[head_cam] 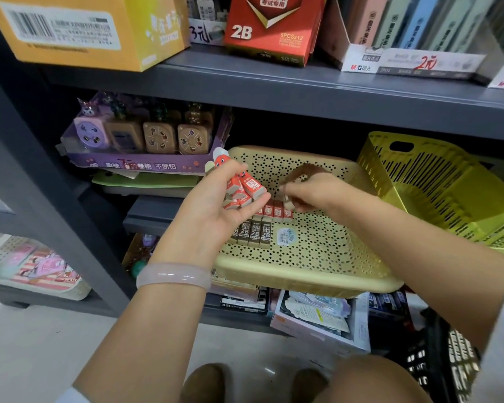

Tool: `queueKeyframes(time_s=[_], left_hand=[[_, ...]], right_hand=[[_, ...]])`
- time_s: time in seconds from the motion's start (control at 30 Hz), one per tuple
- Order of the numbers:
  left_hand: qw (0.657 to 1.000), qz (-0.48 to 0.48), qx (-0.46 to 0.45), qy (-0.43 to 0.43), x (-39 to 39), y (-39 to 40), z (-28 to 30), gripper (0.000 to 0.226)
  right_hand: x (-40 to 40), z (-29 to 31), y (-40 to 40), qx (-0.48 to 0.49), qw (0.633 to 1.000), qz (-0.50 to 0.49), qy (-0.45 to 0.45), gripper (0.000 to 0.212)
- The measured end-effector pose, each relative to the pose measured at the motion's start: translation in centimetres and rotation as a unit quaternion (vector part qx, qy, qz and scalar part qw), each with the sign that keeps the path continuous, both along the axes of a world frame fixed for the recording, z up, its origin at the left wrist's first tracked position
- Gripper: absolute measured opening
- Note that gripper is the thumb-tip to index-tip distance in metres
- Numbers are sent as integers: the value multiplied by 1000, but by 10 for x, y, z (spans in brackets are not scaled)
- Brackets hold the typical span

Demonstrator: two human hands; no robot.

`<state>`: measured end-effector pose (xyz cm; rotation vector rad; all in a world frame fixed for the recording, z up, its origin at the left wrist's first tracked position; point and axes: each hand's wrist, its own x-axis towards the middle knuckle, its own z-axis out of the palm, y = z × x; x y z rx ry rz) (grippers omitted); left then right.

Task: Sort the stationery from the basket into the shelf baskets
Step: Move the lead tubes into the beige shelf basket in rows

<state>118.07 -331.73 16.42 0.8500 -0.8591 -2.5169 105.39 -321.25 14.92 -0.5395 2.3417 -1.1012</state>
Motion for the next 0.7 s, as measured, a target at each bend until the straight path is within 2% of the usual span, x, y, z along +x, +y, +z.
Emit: queueKeyframes(time_s=[0.07, 0.13, 0.27, 0.43, 0.7], left_hand=[[1000, 1, 7, 3, -1, -1, 0, 13], [1000, 1, 8, 2, -2, -1, 0, 13], [1000, -1, 2, -3, -3, 0, -1, 14], [1000, 0, 4, -6, -4, 0, -1, 14], [1000, -1, 0, -6, -4, 2, -2, 15]], right_hand=[[3, -10, 0, 129, 990, 61, 21, 15], [9, -19, -2, 174, 978, 106, 30, 14], [12, -29, -5, 153, 980, 121, 35, 27], [9, -30, 0, 122, 987, 99, -24, 16], [12, -31, -2, 126, 986, 96, -47, 20]])
